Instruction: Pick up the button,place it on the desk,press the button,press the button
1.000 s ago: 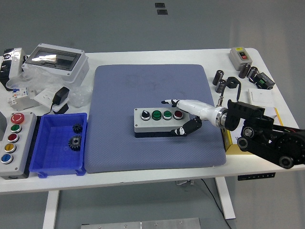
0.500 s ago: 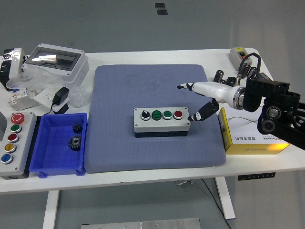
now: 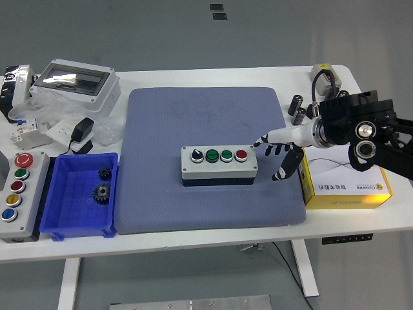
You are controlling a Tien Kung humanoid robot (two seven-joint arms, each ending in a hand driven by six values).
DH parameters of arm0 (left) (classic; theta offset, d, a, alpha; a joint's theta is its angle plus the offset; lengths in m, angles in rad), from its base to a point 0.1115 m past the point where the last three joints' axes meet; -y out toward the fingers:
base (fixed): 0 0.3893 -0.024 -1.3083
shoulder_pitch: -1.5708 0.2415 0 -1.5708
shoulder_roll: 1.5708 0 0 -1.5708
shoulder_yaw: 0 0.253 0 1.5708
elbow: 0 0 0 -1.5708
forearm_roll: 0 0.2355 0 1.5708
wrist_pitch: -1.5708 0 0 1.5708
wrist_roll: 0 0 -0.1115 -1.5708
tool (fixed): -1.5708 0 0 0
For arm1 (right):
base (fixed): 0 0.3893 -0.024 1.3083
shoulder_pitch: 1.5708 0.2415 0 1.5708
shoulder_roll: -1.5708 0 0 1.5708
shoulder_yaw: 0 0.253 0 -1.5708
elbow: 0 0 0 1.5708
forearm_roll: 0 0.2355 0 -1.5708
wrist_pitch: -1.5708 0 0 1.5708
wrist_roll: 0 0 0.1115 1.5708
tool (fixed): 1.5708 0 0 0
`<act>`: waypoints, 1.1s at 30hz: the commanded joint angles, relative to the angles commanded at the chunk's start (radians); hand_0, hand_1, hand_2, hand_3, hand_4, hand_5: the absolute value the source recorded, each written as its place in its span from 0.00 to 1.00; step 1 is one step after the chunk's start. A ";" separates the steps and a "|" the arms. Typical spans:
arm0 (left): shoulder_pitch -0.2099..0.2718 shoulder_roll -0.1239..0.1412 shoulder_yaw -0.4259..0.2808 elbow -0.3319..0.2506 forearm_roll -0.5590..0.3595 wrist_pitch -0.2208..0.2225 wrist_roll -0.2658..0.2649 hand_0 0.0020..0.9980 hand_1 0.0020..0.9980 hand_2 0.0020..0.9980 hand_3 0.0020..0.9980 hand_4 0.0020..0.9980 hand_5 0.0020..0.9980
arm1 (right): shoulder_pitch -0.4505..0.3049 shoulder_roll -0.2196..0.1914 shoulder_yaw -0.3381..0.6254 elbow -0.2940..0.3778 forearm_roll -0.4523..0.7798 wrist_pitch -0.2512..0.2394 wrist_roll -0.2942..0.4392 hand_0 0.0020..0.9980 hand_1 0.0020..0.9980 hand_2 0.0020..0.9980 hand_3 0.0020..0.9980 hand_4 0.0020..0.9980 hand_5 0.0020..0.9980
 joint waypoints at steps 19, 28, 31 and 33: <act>-0.006 -0.004 0.000 0.001 0.000 -0.001 -0.001 0.67 0.63 0.55 0.59 0.60 0.17 | 0.000 0.021 0.009 0.018 0.053 0.014 0.017 0.00 0.09 0.25 0.99 0.25 0.04; -0.007 -0.004 0.004 0.002 -0.005 -0.001 -0.004 0.67 0.63 0.55 0.59 0.61 0.18 | -0.007 0.040 -0.024 -0.016 0.047 -0.002 0.019 0.00 0.08 0.24 0.98 0.23 0.03; -0.005 -0.004 0.006 0.002 -0.009 0.000 -0.004 0.67 0.63 0.55 0.59 0.61 0.18 | -0.008 0.037 -0.023 -0.011 0.048 -0.010 0.024 0.00 0.08 0.24 0.98 0.23 0.03; -0.004 -0.005 0.007 0.001 -0.012 0.001 -0.004 0.67 0.63 0.55 0.59 0.62 0.18 | -0.008 0.029 -0.005 -0.002 0.053 -0.015 0.032 0.00 0.08 0.24 0.98 0.23 0.03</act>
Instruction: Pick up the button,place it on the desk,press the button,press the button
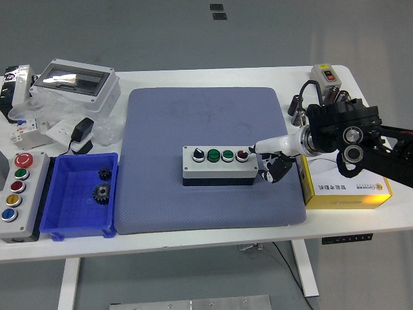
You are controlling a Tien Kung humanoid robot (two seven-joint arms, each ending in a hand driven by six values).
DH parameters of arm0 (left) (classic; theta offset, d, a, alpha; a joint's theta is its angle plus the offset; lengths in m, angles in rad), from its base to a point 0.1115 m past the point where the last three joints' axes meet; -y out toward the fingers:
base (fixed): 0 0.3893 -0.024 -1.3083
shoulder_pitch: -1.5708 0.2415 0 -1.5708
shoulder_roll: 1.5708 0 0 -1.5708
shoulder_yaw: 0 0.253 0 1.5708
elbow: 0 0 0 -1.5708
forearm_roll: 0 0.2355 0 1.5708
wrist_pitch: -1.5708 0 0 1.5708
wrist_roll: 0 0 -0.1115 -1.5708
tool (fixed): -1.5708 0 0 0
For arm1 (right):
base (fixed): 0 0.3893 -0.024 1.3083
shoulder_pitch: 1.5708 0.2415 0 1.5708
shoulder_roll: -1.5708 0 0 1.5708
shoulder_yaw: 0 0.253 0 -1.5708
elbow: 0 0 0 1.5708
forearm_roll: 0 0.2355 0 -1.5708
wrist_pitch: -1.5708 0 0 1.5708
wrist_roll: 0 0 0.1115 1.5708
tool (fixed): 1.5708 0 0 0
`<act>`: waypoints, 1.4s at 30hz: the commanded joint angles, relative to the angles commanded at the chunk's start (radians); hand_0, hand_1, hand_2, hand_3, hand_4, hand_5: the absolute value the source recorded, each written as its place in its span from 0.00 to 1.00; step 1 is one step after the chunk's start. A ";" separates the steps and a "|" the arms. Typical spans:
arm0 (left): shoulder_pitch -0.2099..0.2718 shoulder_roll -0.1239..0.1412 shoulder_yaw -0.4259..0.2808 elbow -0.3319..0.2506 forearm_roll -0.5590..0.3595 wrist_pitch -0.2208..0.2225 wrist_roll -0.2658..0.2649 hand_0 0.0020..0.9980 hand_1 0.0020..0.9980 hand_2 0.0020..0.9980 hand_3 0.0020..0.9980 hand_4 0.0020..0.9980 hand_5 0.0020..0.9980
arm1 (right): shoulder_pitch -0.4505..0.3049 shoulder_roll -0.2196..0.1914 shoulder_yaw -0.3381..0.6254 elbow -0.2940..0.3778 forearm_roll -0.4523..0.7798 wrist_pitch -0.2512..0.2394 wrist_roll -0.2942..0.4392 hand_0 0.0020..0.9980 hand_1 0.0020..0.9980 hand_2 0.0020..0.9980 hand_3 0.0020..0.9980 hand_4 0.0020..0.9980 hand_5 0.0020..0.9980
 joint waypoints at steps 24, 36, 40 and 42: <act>0.021 -0.038 -0.005 0.005 0.014 -0.003 -0.011 0.67 0.63 0.55 0.60 0.62 0.18 | -0.567 0.273 0.707 -0.093 -0.477 -0.422 0.329 0.00 0.10 0.31 0.96 0.58 0.11; -0.021 -0.007 -0.028 0.009 0.106 -0.031 -0.029 0.67 0.63 0.55 0.59 0.61 0.18 | -0.798 0.361 0.817 -0.108 -0.521 -0.861 0.590 0.67 0.75 0.79 0.97 0.82 0.20; -0.044 0.005 -0.024 0.009 0.129 -0.040 -0.036 0.67 0.63 0.55 0.59 0.61 0.18 | -0.842 0.342 0.848 -0.104 -0.459 -0.962 0.637 0.67 0.75 0.79 0.97 0.82 0.20; -0.050 0.008 -0.024 0.009 0.137 -0.042 -0.036 0.67 0.63 0.55 0.59 0.61 0.18 | -0.858 0.335 0.851 -0.103 -0.437 -1.002 0.652 0.95 0.99 1.00 1.00 0.83 0.23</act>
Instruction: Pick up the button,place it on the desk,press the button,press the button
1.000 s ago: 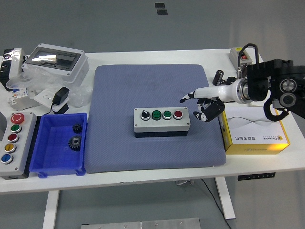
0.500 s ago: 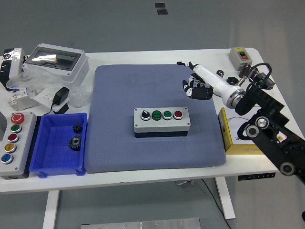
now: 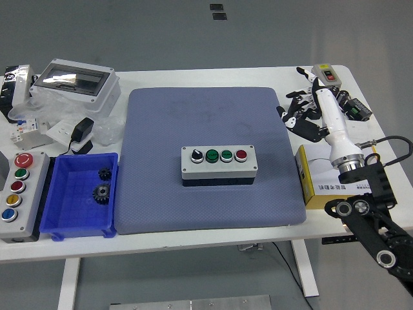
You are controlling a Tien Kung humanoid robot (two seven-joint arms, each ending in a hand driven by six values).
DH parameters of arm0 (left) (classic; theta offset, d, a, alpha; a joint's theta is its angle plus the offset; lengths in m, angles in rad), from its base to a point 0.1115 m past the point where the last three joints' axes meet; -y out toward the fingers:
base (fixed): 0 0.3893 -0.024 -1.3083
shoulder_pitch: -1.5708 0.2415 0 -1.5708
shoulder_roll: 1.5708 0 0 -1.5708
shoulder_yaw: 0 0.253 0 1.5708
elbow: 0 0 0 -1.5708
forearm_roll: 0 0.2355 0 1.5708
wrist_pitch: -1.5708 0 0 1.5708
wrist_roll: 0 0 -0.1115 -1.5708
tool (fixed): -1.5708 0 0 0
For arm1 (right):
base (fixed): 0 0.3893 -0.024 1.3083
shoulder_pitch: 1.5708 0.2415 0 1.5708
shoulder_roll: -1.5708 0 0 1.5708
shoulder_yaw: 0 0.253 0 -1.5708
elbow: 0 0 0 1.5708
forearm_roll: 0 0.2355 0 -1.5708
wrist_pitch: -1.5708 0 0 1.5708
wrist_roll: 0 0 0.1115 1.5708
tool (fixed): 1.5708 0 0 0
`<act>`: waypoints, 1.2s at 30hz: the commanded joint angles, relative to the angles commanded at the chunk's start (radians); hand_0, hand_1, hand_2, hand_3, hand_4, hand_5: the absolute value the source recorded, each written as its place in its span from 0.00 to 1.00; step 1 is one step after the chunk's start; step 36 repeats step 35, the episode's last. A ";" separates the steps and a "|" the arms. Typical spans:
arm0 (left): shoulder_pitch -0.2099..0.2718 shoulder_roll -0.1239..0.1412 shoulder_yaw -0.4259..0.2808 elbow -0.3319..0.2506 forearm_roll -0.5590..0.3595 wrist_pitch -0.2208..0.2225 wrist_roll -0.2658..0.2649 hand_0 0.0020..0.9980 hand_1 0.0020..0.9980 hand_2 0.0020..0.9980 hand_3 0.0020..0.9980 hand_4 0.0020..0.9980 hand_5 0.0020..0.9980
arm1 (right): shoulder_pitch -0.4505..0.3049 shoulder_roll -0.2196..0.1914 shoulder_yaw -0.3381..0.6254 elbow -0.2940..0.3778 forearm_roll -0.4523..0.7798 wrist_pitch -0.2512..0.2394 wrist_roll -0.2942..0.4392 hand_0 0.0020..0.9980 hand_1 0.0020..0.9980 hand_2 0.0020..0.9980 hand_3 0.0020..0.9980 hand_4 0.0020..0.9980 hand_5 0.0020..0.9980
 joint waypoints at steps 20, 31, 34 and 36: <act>0.009 0.001 -0.009 0.000 0.016 0.001 0.011 0.67 0.63 0.55 0.60 0.61 0.18 | -0.017 0.000 0.003 0.009 0.037 -0.031 0.038 0.92 0.97 0.98 1.00 0.86 0.28; 0.026 -0.011 -0.004 0.000 -0.027 0.016 0.019 0.67 0.63 0.55 0.60 0.61 0.18 | -0.026 0.001 0.003 0.008 0.044 -0.033 0.039 0.92 0.96 0.98 1.00 0.85 0.27; 0.028 -0.013 -0.001 0.000 -0.036 0.019 0.021 0.67 0.63 0.55 0.60 0.61 0.18 | -0.026 0.002 0.007 0.008 0.044 -0.033 0.040 0.92 0.96 0.98 1.00 0.85 0.27; 0.029 -0.014 -0.001 0.000 -0.038 0.020 0.022 0.67 0.63 0.55 0.60 0.61 0.18 | -0.026 0.002 0.008 0.008 0.044 -0.033 0.040 0.92 0.96 0.98 1.00 0.85 0.27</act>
